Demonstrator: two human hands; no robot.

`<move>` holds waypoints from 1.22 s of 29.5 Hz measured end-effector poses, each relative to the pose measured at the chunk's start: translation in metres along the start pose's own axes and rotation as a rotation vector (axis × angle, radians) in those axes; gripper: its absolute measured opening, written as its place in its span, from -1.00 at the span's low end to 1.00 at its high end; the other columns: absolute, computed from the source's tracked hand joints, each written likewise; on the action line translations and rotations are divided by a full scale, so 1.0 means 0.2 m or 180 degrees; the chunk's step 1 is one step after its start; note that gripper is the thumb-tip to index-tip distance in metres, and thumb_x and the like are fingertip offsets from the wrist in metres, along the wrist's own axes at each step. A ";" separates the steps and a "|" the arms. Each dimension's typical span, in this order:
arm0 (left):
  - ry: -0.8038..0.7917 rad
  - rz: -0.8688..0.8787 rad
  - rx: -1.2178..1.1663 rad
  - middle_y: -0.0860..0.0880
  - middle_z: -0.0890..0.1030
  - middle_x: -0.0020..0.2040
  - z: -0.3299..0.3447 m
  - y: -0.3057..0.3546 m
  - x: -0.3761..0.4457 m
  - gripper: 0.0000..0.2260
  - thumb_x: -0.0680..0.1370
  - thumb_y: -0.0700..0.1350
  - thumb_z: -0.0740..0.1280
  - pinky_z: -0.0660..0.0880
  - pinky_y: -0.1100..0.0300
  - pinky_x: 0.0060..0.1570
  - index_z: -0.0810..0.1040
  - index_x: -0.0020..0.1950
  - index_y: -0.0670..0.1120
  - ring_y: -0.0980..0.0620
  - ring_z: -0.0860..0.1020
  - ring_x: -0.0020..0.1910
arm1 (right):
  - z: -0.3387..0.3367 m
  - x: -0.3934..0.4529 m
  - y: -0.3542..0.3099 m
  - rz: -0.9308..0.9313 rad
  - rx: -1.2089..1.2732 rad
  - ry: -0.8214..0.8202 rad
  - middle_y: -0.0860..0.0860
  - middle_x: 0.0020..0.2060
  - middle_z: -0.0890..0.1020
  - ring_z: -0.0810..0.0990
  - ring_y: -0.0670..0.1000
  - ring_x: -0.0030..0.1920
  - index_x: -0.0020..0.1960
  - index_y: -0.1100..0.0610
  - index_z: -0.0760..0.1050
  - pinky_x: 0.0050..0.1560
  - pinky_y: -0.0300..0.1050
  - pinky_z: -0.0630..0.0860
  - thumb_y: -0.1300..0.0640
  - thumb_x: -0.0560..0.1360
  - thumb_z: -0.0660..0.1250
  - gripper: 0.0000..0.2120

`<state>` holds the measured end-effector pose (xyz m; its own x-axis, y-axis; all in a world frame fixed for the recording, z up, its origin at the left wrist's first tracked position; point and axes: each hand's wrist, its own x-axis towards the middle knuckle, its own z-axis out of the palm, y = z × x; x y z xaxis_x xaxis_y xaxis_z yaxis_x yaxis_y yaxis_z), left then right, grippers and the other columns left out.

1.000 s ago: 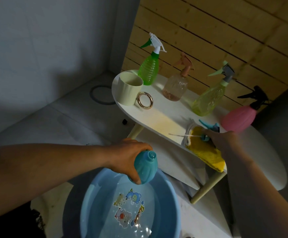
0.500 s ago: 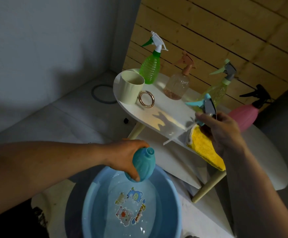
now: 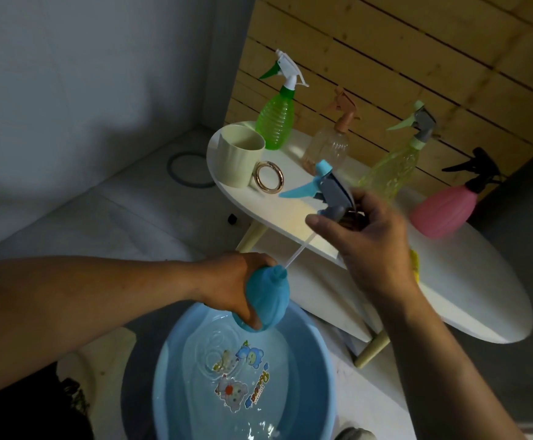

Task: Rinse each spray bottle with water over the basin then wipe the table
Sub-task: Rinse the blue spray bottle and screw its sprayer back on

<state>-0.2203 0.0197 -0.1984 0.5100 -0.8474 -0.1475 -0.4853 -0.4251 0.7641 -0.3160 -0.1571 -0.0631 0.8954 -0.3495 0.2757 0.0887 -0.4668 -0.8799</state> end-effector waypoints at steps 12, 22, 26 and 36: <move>0.0082 0.0020 0.0106 0.25 0.60 0.08 -0.01 0.08 -0.04 -0.40 0.25 0.12 0.67 0.59 0.15 0.11 0.45 0.17 0.27 0.17 0.59 0.09 | 0.14 -0.21 0.23 -0.0182 -0.0665 -0.0673 -0.08 -0.04 0.62 0.60 -0.08 -0.01 0.07 -0.10 0.55 0.04 -0.04 0.58 0.11 0.37 0.62 -0.63; 0.0060 -0.0069 -0.0553 0.22 0.62 -0.02 0.01 0.14 -0.07 -0.51 0.33 -0.13 0.66 0.50 0.48 -0.17 0.49 0.08 0.20 0.42 0.57 -0.06 | 0.06 -0.20 0.21 0.0005 -0.0436 -0.1058 -0.22 -0.03 0.68 0.61 -0.19 0.06 0.10 -0.13 0.59 0.05 -0.27 0.53 0.10 0.37 0.61 -0.63; 0.0114 -0.0069 -0.0639 0.20 0.65 -0.03 0.02 0.18 -0.07 -0.54 0.33 -0.11 0.67 0.61 0.33 -0.05 0.55 0.10 0.14 0.30 0.61 -0.03 | 0.01 -0.18 0.19 -0.0043 -0.0281 -0.1066 -0.13 -0.01 0.70 0.64 -0.07 0.07 0.12 -0.06 0.60 0.14 0.04 0.59 0.10 0.35 0.62 -0.62; 0.0574 0.0251 -0.0675 0.27 0.63 0.06 -0.11 0.39 0.04 -0.39 0.27 -0.08 0.69 0.56 0.34 -0.04 0.50 0.21 0.17 0.26 0.61 0.08 | -0.20 0.02 0.09 -0.0315 -0.0121 -0.0846 -0.11 0.03 0.71 0.66 -0.08 0.04 0.18 0.00 0.58 0.11 -0.13 0.59 0.24 0.31 0.65 -0.50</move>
<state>-0.2385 -0.0142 -0.1257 0.6039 -0.7969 0.0172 -0.3789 -0.2681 0.8858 -0.3272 -0.1994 -0.0623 0.9666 -0.0778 0.2440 0.1695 -0.5199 -0.8373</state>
